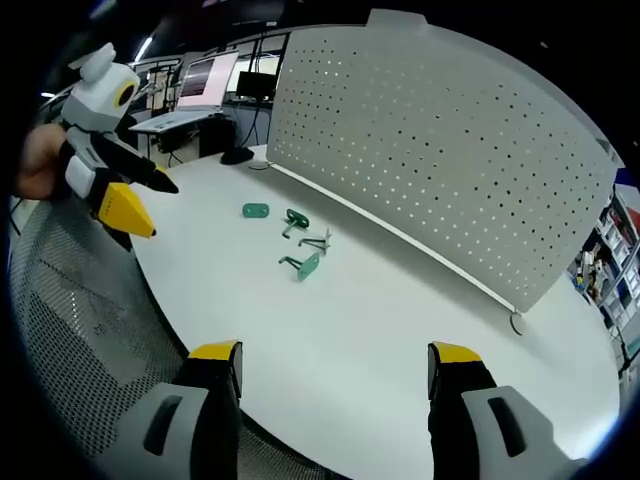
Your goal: Insert the hook assembly into the mounting plate slot until the hook locks in place.
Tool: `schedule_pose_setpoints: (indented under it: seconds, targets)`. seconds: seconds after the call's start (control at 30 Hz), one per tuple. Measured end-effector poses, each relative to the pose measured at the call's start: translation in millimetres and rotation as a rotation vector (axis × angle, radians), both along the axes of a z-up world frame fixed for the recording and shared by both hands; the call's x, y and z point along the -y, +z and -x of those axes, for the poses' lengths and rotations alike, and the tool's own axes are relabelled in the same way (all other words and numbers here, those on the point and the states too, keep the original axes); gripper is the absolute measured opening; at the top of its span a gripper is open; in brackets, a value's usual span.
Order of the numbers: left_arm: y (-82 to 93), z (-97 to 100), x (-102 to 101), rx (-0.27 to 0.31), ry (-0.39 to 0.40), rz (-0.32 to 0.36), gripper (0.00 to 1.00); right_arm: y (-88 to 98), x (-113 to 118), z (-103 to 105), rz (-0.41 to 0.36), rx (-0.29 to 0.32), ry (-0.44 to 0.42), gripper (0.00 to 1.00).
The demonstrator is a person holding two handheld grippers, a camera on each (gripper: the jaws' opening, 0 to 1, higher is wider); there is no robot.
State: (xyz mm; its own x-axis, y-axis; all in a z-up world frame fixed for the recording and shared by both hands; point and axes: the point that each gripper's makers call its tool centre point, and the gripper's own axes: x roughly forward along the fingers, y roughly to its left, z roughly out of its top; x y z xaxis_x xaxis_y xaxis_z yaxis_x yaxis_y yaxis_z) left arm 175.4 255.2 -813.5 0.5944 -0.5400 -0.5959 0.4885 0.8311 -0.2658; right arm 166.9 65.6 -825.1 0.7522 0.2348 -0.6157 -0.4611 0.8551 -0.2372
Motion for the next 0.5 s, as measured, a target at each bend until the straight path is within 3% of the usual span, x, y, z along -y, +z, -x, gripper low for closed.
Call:
schedule_pose_setpoints:
  seconds: [0.5]
  targets:
    - [-0.6,-0.1,-0.1,0.0,0.0,-0.004,0.89,0.7,0.8,-1.1,-0.001,0.006,-0.001,0.72]
